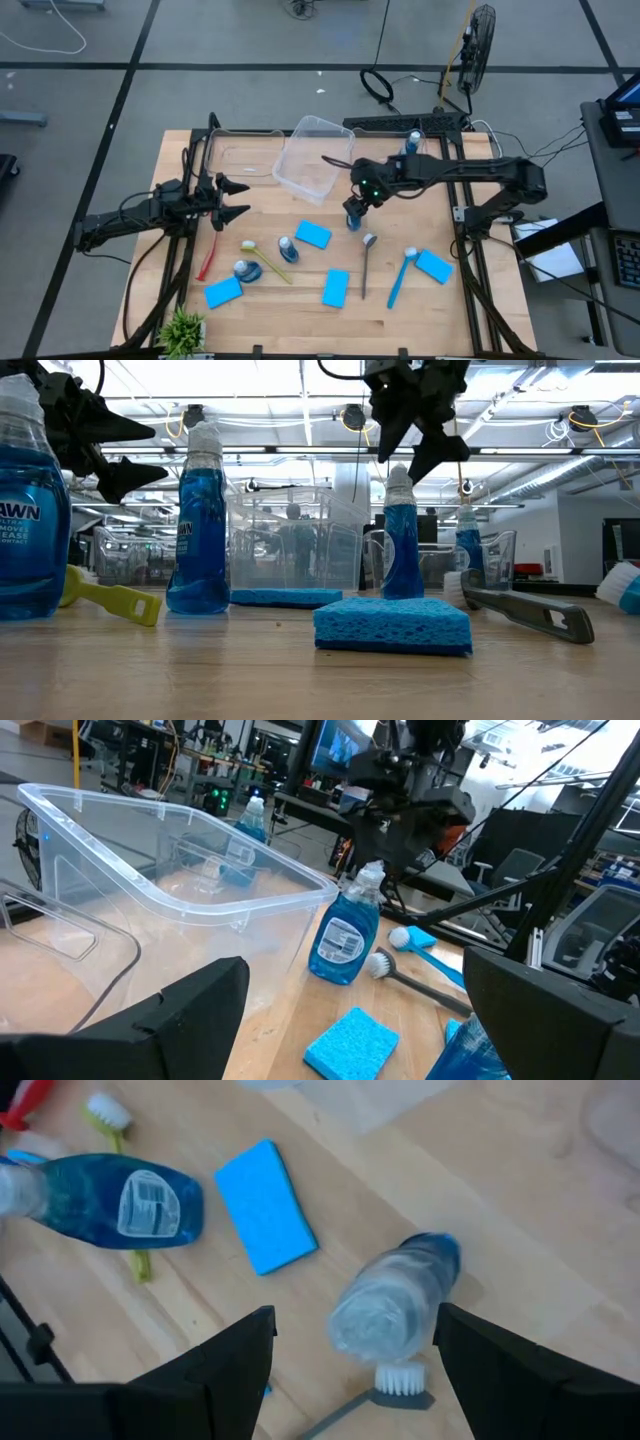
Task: Pick & Place Kitchen Sink Supplies
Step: Put the blue dish soap into the right transparent bin
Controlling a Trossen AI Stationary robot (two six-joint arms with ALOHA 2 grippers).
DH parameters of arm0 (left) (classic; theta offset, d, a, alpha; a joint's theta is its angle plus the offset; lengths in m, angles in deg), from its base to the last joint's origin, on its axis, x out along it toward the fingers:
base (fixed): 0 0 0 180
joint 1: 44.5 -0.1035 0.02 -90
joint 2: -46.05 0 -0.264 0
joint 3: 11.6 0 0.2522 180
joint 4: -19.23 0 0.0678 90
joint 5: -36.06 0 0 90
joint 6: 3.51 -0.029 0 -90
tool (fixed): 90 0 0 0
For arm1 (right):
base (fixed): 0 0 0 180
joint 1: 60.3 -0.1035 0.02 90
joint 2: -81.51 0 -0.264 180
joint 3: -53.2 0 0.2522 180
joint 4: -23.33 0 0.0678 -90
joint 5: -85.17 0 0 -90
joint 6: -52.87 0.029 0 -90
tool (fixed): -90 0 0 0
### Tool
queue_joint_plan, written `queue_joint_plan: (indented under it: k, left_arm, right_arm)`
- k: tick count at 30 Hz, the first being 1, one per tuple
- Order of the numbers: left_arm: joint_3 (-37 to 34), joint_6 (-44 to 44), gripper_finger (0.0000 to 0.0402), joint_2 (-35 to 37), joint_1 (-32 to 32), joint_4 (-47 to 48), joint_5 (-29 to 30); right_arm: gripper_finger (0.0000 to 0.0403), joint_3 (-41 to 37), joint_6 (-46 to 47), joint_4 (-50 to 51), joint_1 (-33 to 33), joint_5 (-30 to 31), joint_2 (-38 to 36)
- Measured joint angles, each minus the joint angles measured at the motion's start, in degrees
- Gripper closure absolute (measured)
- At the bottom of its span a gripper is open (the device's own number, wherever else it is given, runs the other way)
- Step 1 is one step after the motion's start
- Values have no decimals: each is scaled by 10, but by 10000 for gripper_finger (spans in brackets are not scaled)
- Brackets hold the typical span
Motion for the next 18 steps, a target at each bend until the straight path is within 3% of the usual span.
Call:
queue_joint_plan:
  k: [8, 18]
  left_arm:
    - [0, 0, 36, 0, 0, 0, 0]
    - [0, 0, 36, 0, 0, 0, 0]
  right_arm:
    - [138, -2, -1, 9, 0, 22, 0]
    - [138, -63, 24, -76, 0, 21, -1]
